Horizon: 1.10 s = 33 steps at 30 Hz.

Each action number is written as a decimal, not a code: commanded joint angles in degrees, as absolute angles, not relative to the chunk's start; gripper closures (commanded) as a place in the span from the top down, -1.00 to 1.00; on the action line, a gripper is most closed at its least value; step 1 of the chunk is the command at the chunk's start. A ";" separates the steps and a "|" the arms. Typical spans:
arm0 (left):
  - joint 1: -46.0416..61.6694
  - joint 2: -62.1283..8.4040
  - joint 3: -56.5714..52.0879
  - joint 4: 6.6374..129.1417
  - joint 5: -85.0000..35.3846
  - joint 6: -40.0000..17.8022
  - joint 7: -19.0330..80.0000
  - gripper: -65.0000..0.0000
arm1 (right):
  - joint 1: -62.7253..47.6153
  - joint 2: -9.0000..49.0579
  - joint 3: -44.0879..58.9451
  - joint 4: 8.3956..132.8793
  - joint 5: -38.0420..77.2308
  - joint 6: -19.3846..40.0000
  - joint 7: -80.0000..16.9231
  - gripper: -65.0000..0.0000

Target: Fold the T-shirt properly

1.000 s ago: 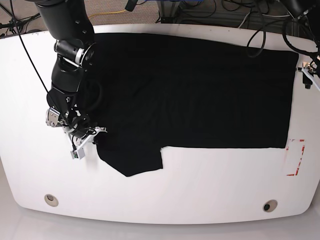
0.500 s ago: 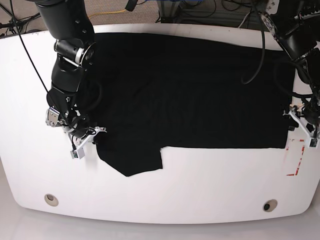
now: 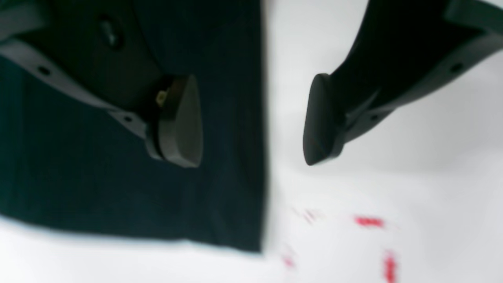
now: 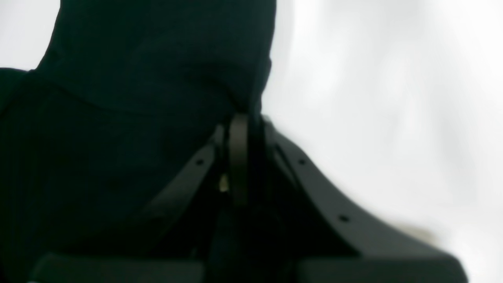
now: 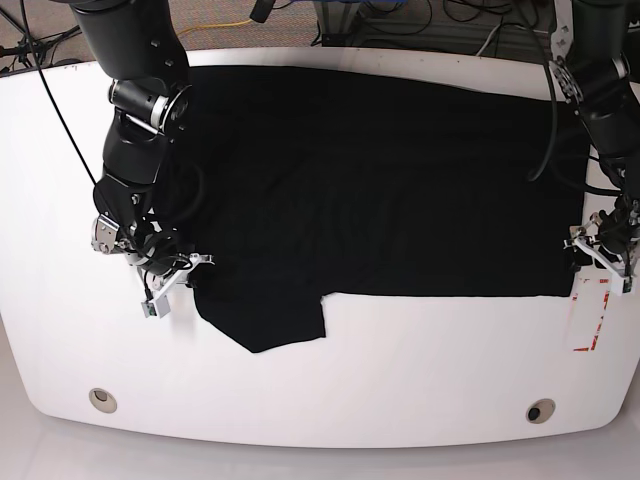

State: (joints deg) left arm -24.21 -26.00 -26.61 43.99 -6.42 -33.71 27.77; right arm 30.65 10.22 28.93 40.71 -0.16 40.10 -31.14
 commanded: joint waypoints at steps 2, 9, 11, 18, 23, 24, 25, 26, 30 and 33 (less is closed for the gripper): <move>-27.38 -28.26 -26.42 38.81 -6.90 -33.80 23.43 0.16 | 32.04 10.68 28.97 41.54 -0.84 40.00 -31.52 -0.89; -31.08 -29.14 -23.08 30.55 -6.90 -33.80 20.09 0.16 | 31.96 10.77 29.05 41.45 -0.66 40.00 -31.43 -0.89; -31.96 -29.05 -20.70 29.14 -7.08 -33.80 19.12 0.16 | 31.96 10.68 28.97 41.54 -0.66 40.00 -31.52 -0.89; -33.27 -26.68 -18.95 26.33 -7.08 -33.80 18.07 0.16 | 31.96 10.86 29.05 41.54 -0.66 40.00 -31.52 -0.89; -33.36 -25.19 -18.77 26.24 -7.08 -33.80 18.07 0.16 | 31.96 10.95 29.05 41.54 -0.66 40.00 -31.52 -0.89; -33.36 -25.10 -18.77 26.24 -7.08 -33.80 18.07 0.16 | 31.96 10.95 29.14 41.54 -0.66 40.00 -31.52 -0.89; -33.36 -24.84 -18.77 26.24 -7.08 -33.80 18.07 0.16 | 31.96 10.95 29.14 41.54 -0.66 40.00 -31.52 -0.89; -33.36 -24.66 -18.77 26.24 -7.08 -33.80 18.07 0.15 | 31.96 10.95 29.14 41.54 -0.66 40.00 -31.52 -0.89; -33.45 -24.13 -18.77 26.42 -6.99 -33.80 18.07 0.03 | 31.96 10.77 29.05 41.54 -0.66 40.00 -31.52 -0.89; -33.45 -24.13 -18.77 26.42 -6.99 -33.80 18.07 -0.45 | 31.96 10.86 29.05 41.54 -0.66 40.00 -31.52 -0.89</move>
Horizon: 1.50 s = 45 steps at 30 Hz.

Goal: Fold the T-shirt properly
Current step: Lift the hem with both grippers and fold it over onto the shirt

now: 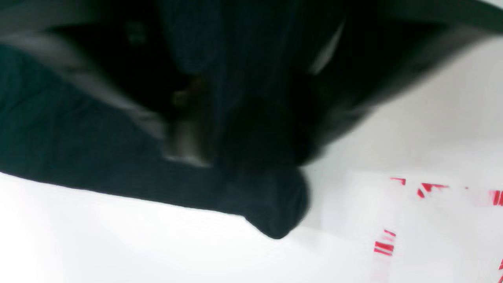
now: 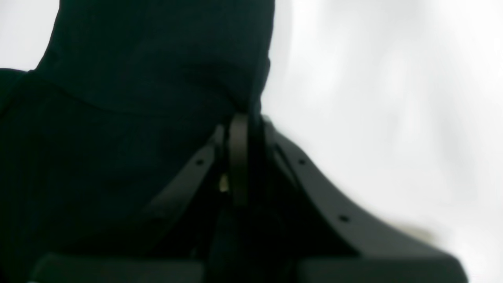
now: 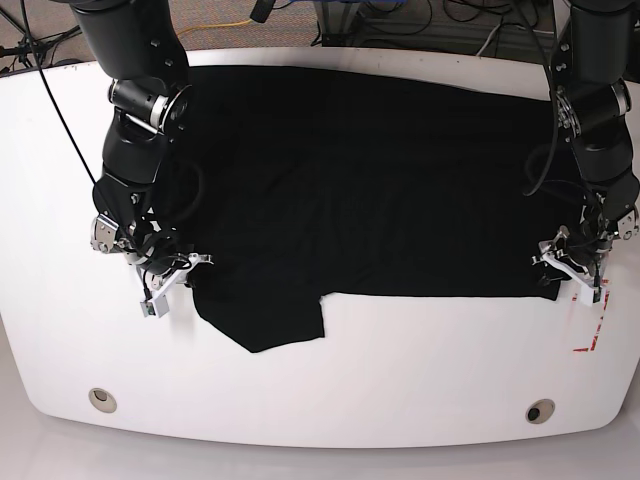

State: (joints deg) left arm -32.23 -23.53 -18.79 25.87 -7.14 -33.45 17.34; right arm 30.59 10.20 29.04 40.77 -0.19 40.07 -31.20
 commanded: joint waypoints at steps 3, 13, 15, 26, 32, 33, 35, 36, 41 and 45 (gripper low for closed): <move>-33.45 -24.31 -18.77 26.42 -6.99 -32.13 16.92 -1.00 | 31.96 10.95 28.88 41.54 -0.84 40.00 -31.52 -0.97; -33.10 -24.57 -18.86 26.77 -7.16 -26.95 13.49 -1.00 | 32.48 10.95 28.79 43.30 -1.01 40.00 -32.13 -1.00; -33.10 -24.57 -19.03 27.47 -7.34 -27.03 13.49 -1.00 | 32.13 10.86 28.79 47.43 -0.92 40.00 -34.59 -1.00; -27.38 -24.22 -19.21 42.77 -7.43 -32.84 20.70 -1.00 | 27.47 10.51 28.79 70.29 -0.57 40.00 -47.69 -1.00; -22.02 -23.43 -19.21 54.29 -7.43 -33.71 25.71 -1.00 | 24.22 10.51 28.88 80.13 -0.48 40.00 -53.76 -1.00; -21.05 -23.08 -19.38 56.31 -7.43 -33.71 26.33 -1.00 | 23.52 10.51 28.97 81.98 -0.48 40.00 -55.08 -1.00; -18.59 -22.81 -20.44 60.09 -7.43 -33.71 28.00 -1.00 | 21.93 10.51 29.05 85.58 -0.48 40.00 -57.63 -1.00; -17.27 -22.73 -21.49 62.37 -7.43 -33.80 29.05 -1.00 | 21.05 10.51 29.05 87.25 -0.48 40.00 -58.95 -1.00; -11.82 -19.47 -25.19 74.07 -7.43 -33.80 35.03 -1.00 | 16.57 10.51 29.05 94.73 -0.48 40.00 -64.04 -1.00; -4.88 -18.68 -25.98 86.11 -7.34 -33.80 39.69 -1.00 | 11.74 10.42 29.41 100.97 -0.48 40.00 -67.74 -1.00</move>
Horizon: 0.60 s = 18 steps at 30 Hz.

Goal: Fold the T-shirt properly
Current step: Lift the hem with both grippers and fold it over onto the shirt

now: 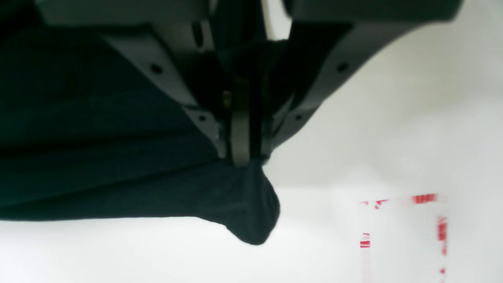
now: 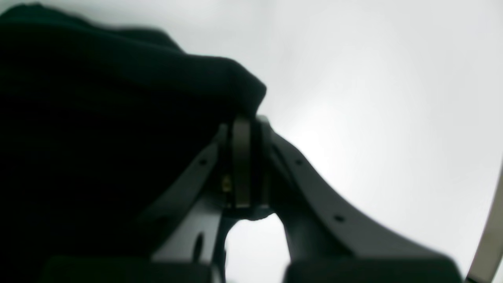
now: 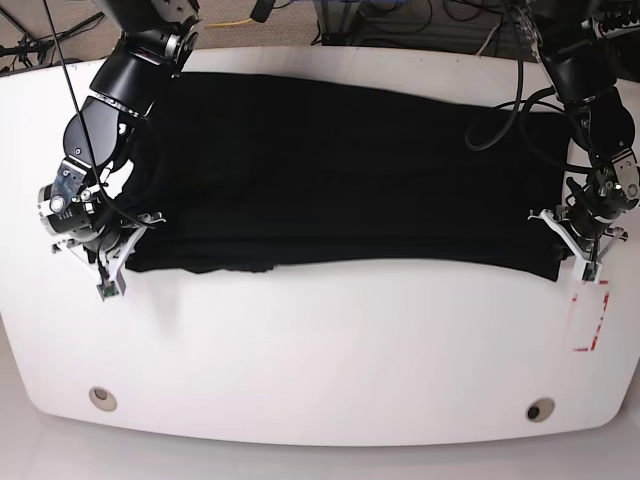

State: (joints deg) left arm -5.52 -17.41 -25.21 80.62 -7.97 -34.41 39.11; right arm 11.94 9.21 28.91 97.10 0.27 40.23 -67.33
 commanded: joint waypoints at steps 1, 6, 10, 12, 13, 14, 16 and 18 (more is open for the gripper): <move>-3.65 -18.59 -25.98 88.04 -7.34 -33.80 40.31 -1.00 | 10.59 10.42 29.41 102.11 -0.48 40.00 -67.82 -1.00; 2.33 -16.92 -26.24 94.99 -7.34 -33.80 42.33 -1.00 | 4.44 8.04 29.41 108.35 -0.48 40.00 -68.00 -1.00; 6.99 -16.75 -27.74 96.13 -7.34 -33.80 42.42 -1.00 | -0.84 7.69 29.41 111.25 -0.48 40.00 -68.00 -1.00; 8.66 -16.66 -28.88 96.22 -7.34 -33.89 42.42 -1.00 | -2.42 6.64 29.49 111.43 -0.48 40.00 -68.00 -1.00; 9.63 -16.66 -29.32 96.31 -7.43 -33.89 42.42 -1.00 | -3.47 6.20 29.58 111.43 -0.48 40.00 -68.00 -1.00; 10.24 -16.66 -29.49 96.22 -7.43 -33.98 42.42 -1.00 | -4.18 5.93 29.85 111.52 -0.48 40.00 -68.00 -1.00; 11.21 -16.75 -30.46 96.04 -7.43 -35.56 42.42 -1.00 | -5.14 5.32 31.69 111.52 -0.48 40.00 -68.00 -1.00; 11.82 -16.66 -31.60 96.22 -7.34 -37.76 42.42 -1.00 | -5.85 4.97 32.84 111.52 -0.48 40.00 -68.00 -1.00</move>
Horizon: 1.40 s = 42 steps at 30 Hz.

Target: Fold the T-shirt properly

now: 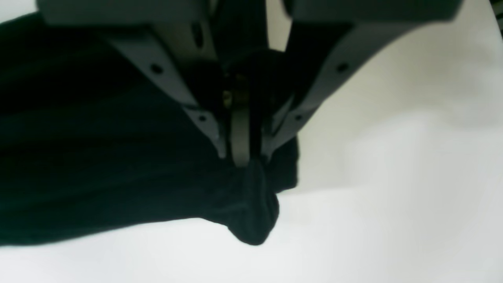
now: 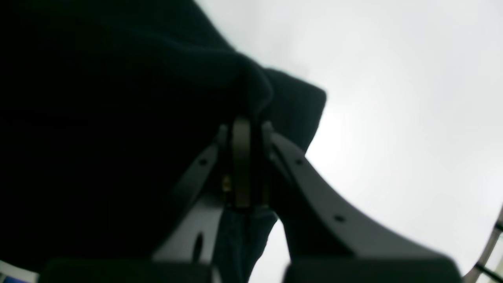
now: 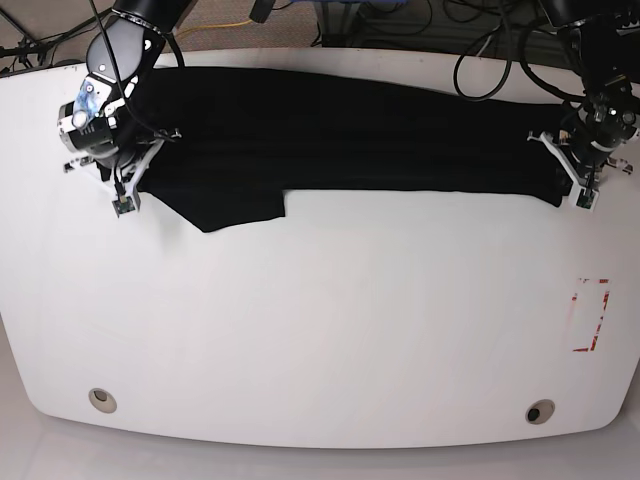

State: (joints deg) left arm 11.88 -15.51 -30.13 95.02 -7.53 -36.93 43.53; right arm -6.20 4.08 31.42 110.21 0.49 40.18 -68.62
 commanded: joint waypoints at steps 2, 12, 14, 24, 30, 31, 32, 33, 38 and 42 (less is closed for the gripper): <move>13.49 -16.66 -33.10 96.31 -7.25 -40.00 42.51 -1.00 | -7.34 4.26 34.07 111.52 -0.48 40.00 -68.00 -1.00; 16.92 -16.75 -34.15 96.04 -6.90 -40.00 42.51 -0.97 | -11.21 3.65 35.65 111.16 -0.48 40.00 -68.00 -0.80; 17.01 -16.75 -33.89 96.04 -6.90 -40.00 42.68 -0.79 | -11.47 3.65 35.65 111.25 -0.48 40.00 -68.00 -0.56; 16.92 -17.19 -33.27 96.75 -7.43 -40.00 50.59 0.19 | -11.91 3.91 41.45 115.65 6.55 40.00 -68.00 0.70; 16.13 -17.10 -33.80 103.16 -7.43 -40.00 51.03 0.19 | -11.74 7.16 42.95 115.65 20.18 40.00 -71.69 0.55; 16.40 -17.01 -34.51 104.31 -7.43 -40.00 51.03 0.19 | -11.56 7.34 42.86 115.56 22.46 40.00 -72.48 0.54; 16.66 -16.92 -35.21 105.01 -7.43 -40.00 51.03 0.19 | -11.47 7.34 42.77 115.56 24.04 40.00 -72.84 0.53; 16.92 -16.75 -36.35 106.07 -7.43 -40.00 51.03 0.19 | -11.38 7.34 42.59 115.56 26.33 40.00 -73.10 0.52; 17.10 -16.66 -37.32 107.38 -7.43 -40.00 51.03 0.19 | -8.48 7.34 40.66 115.56 28.70 40.00 -74.95 0.53; 17.27 -16.66 -38.81 107.30 -7.43 -40.00 51.03 0.19 | -8.31 7.34 39.87 115.47 28.70 40.00 -75.12 0.53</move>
